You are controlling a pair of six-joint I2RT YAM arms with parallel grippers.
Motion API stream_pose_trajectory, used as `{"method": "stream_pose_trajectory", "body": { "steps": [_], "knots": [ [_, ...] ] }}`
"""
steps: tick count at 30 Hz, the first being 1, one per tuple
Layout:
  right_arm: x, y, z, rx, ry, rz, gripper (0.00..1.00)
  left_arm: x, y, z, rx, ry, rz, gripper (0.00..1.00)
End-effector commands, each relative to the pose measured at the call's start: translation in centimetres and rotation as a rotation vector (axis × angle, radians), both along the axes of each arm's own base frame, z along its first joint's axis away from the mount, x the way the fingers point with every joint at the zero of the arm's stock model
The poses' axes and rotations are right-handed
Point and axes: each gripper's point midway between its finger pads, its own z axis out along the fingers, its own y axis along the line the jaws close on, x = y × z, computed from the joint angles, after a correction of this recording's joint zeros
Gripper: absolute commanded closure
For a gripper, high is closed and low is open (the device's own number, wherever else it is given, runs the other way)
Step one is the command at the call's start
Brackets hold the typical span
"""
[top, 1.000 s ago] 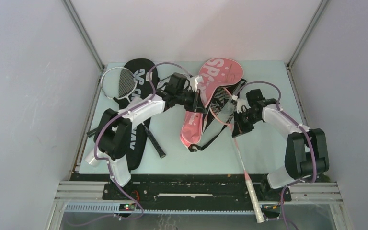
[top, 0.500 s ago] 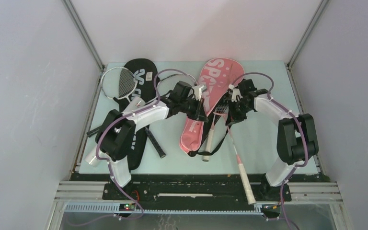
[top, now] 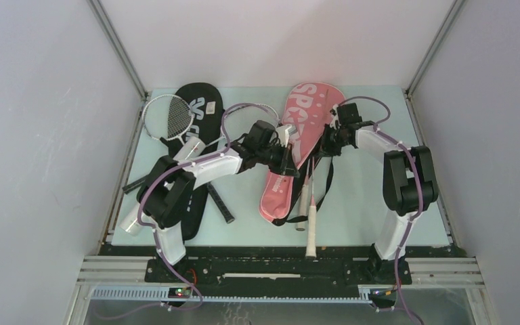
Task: Pack up the badminton gear
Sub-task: Place the racket in the racket bag.
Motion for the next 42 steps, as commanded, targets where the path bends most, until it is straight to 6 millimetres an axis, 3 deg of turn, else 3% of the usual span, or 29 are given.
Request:
{"method": "stream_pose_trajectory", "body": {
  "steps": [1, 11, 18, 21, 26, 29, 32, 42],
  "knots": [
    [6.9, 0.6, 4.9, 0.080, -0.198, -0.097, 1.00, -1.2, -1.5, 0.8, -0.074, 0.022, -0.045, 1.00],
    [13.2, -0.8, 3.7, 0.051, -0.186, -0.129, 1.00, -1.9, -1.8, 0.8, -0.091, 0.027, -0.073, 1.00],
    [14.5, -0.4, 1.8, 0.049, -0.160, -0.146, 1.00, -2.2, -2.6, 1.4, -0.118, 0.033, -0.094, 1.00],
    [14.4, 0.7, 1.7, 0.093, -0.138, -0.133, 0.94, -2.0, -2.9, 1.5, -0.123, 0.036, -0.094, 1.00],
    [13.1, 2.1, 2.9, 0.103, -0.139, -0.053, 0.69, -1.6, -2.9, 1.4, -0.115, 0.029, -0.084, 1.00],
    [11.8, 1.0, 3.8, 0.079, -0.145, -0.025, 0.48, -1.4, -2.7, 1.1, -0.098, 0.021, -0.072, 0.98],
    [9.6, -0.8, 3.9, 0.048, -0.134, -0.012, 0.35, -0.9, -2.5, 1.0, -0.083, -0.005, -0.059, 0.96],
    [1.4, -6.2, 2.5, -0.074, -0.093, 0.015, 0.35, -0.5, -1.5, 1.7, -0.057, -0.046, -0.034, 0.97]
  ]
}}
